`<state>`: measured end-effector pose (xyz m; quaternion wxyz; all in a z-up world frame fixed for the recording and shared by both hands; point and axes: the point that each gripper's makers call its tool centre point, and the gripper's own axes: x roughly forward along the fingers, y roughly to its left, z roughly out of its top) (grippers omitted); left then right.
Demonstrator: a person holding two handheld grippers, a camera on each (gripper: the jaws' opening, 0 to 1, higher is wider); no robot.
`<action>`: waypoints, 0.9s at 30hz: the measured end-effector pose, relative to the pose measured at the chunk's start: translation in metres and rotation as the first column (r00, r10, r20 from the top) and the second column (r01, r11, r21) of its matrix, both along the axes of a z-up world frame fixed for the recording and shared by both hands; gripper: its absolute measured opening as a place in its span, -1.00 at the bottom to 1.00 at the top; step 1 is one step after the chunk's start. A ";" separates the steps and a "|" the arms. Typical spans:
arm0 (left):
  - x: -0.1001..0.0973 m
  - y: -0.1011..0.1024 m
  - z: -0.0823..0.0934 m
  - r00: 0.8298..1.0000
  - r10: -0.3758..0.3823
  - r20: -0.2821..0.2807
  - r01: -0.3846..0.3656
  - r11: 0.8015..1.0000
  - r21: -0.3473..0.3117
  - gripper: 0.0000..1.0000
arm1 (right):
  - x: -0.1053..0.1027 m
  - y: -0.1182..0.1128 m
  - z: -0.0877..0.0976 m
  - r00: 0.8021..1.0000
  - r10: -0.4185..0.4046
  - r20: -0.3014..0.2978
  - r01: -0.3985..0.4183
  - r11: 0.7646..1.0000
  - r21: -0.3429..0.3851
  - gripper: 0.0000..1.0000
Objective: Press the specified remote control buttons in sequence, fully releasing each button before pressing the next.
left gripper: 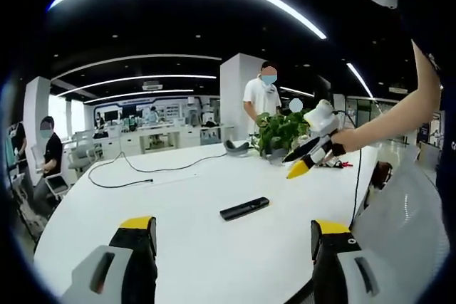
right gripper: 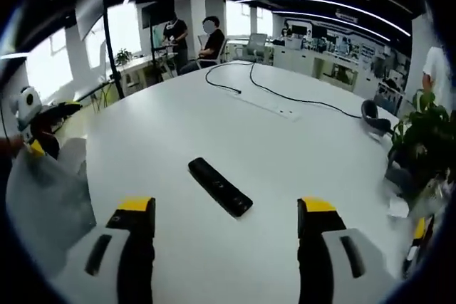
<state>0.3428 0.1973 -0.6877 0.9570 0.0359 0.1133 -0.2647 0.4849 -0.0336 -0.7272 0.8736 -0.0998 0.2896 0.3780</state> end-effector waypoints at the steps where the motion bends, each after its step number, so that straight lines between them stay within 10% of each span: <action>1: 0.000 0.000 0.000 1.000 -0.001 0.001 0.001 1.000 0.001 0.88 | -0.001 -0.001 0.002 1.000 -0.007 0.005 0.006 1.000 0.002 0.79; 27: 0.001 0.002 0.004 0.999 0.022 0.024 -0.023 0.999 0.033 0.88 | -0.083 -0.034 0.044 0.968 -0.213 0.135 0.197 0.973 0.123 1.00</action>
